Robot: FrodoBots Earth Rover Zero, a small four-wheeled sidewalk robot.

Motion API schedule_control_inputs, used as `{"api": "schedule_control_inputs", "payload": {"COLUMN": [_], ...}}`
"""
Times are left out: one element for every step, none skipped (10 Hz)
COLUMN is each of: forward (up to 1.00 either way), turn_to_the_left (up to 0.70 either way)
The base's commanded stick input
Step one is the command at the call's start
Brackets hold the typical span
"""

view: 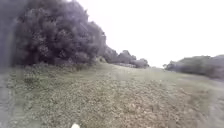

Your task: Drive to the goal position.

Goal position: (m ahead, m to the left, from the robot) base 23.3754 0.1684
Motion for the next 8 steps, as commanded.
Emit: {"api": "schedule_control_inputs", "payload": {"forward": [0.7, 0.7, 0.7, 0.7, 0.7, 0.7, 0.7, 0.7], "turn_to_the_left": [-0.35, -0.35, -0.35, -0.35, -0.23, -0.07, 0.0, 0.0]}}
